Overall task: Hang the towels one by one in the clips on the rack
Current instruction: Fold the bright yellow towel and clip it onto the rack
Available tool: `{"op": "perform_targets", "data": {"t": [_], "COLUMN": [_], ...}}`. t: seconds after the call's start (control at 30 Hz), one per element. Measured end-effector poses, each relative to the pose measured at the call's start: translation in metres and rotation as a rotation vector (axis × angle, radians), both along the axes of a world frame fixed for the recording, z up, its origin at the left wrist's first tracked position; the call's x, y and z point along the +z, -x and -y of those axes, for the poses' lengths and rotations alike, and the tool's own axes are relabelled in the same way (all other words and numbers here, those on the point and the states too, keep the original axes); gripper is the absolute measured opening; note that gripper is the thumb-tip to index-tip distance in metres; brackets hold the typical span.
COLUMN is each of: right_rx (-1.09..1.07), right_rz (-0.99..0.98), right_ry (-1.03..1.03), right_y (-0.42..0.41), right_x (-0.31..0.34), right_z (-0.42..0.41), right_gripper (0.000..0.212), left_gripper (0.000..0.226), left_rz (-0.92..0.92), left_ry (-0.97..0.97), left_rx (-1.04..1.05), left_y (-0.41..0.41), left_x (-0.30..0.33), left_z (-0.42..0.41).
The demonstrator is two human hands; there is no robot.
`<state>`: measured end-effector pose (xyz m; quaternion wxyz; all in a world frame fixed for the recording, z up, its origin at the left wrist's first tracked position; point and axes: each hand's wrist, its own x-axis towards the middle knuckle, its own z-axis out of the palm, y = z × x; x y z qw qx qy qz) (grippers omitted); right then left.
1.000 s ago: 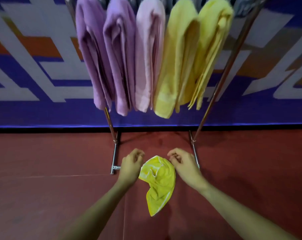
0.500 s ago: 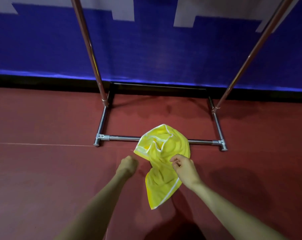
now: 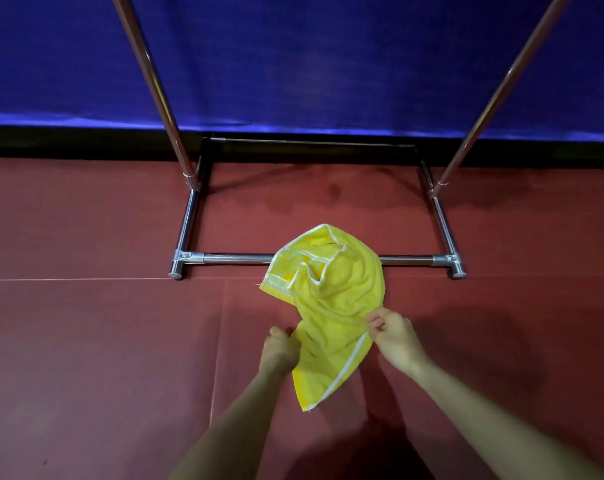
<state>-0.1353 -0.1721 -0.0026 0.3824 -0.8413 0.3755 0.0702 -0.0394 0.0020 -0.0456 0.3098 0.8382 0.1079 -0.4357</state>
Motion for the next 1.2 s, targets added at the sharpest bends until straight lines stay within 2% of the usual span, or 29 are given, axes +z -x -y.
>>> {"op": "perform_targets", "data": {"t": [0.1, 0.17, 0.4, 0.5, 0.63, 0.7, 0.83, 0.93, 1.03, 1.13, 1.2], "right_rx": [-0.014, -0.026, -0.029, -0.070, -0.089, -0.080, -0.036, -0.031, 0.008, 0.102, 0.209], "right_rz": [-0.024, -0.021, -0.033, -0.030, -0.007, -0.005, 0.018, 0.084, 0.105, 0.089, 0.063], "right_ry": [-0.007, -0.008, -0.056, -0.101, -0.122, -0.113, -0.059, -0.040, -0.022, -0.028, -0.021], "right_y": [-0.001, -0.004, -0.010, -0.011, -0.010, -0.010, -0.021, -0.039, -0.057, -0.076, -0.087], "right_x": [0.000, 0.001, 0.002, 0.003, 0.001, 0.003, 0.017, 0.023, 0.023, 0.017, 0.013], "right_z": [0.005, 0.005, 0.006, 0.008, 0.007, 0.008, 0.011, 0.012, 0.004, -0.010, -0.020], "right_gripper": [0.024, 0.024, 0.021, 0.020, 0.023, 0.022, 0.024, 0.025, 0.025, 0.025, 0.033], "left_gripper": [0.056, 0.046, 0.010, 0.024, 0.019, 0.026, 0.037, 0.046, 0.045, 0.045, 0.045], "left_rz": [-0.086, -0.133, -0.150, -0.186, -0.033, -0.008, 0.015, 0.110, 0.190, 0.143, 0.081], "left_ry": [0.084, 0.139, 0.170, 0.258, 0.274, 0.344, 0.449, 0.438, 0.455, 0.545, 0.599], "left_rx": [0.044, 0.078, 0.141, 0.279, 0.428, 0.485, 0.569, 0.601, 0.619, 0.650, 0.627], "left_y": [-0.004, -0.003, 0.004, 0.010, 0.006, -0.004, -0.027, -0.033, -0.027, -0.021, -0.019], "left_x": [-0.046, -0.057, -0.036, -0.026, -0.008, 0.003, 0.015, 0.017, 0.020, 0.021, 0.020], "left_z": [-0.002, -0.002, 0.008, 0.014, 0.021, 0.020, -0.005, -0.034, -0.061, -0.078, -0.085]}}
